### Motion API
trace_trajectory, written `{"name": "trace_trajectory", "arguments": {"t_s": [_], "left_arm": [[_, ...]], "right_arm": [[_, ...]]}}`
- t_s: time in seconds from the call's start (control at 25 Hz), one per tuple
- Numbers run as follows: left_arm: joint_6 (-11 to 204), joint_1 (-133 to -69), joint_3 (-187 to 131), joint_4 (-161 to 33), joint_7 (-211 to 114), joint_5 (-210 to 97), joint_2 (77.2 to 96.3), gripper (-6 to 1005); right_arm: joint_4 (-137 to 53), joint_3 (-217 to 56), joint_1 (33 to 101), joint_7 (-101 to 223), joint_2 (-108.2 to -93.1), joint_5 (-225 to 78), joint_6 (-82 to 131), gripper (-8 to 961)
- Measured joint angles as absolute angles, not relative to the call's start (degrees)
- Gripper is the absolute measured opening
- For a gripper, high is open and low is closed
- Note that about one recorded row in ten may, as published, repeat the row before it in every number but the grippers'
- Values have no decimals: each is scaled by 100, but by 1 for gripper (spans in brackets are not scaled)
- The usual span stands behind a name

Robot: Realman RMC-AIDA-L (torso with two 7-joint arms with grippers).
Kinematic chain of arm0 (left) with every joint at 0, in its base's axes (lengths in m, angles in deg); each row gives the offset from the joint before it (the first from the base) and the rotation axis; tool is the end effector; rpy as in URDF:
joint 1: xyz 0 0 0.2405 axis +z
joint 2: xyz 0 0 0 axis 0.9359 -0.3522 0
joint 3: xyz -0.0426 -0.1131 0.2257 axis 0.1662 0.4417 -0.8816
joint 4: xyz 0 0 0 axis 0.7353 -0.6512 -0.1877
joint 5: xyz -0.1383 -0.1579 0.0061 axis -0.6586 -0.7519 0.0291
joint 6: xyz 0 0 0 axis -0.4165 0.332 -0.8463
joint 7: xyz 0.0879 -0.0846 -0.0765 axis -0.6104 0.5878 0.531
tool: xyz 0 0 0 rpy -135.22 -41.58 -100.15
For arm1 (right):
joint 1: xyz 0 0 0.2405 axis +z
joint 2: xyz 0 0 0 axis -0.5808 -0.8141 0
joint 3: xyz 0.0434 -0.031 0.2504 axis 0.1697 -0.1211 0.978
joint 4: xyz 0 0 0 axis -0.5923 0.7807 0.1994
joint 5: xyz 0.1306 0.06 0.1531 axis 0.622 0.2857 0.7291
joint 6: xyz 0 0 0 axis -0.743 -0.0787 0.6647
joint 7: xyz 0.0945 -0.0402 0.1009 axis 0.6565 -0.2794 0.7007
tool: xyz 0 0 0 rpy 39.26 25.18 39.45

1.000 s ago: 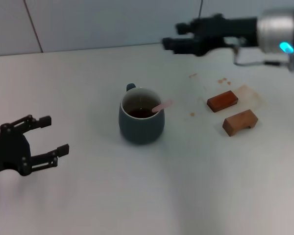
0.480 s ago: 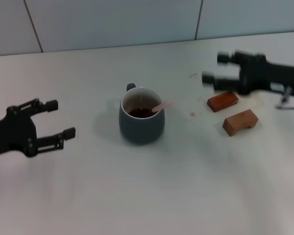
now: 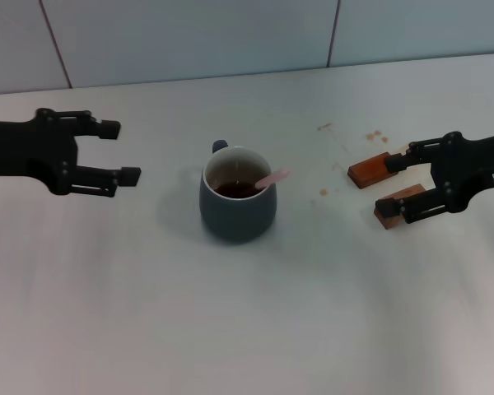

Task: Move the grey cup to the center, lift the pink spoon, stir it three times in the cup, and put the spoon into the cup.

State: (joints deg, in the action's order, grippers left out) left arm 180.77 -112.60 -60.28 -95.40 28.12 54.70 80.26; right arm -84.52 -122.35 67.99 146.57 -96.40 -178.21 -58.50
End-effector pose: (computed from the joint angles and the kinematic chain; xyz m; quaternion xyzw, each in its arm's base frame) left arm -0.2324 0.3882 0.0583 -0.9756 -0.1033 -0.1545 0.1170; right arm 0.2665 0.3574 0.0701 -0.9726 0.1741 0.0918 0.1236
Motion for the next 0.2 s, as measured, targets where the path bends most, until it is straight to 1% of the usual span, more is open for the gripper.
{"name": "trace_trajectory", "arguments": {"t_s": [0.2], "left_arm": [[17917,-11539,-6087,-9699,3114,6146,8095,847]], "right_arm": [[-8473,-12219,6931,14655,-9633,-17992,-5839,826]]}}
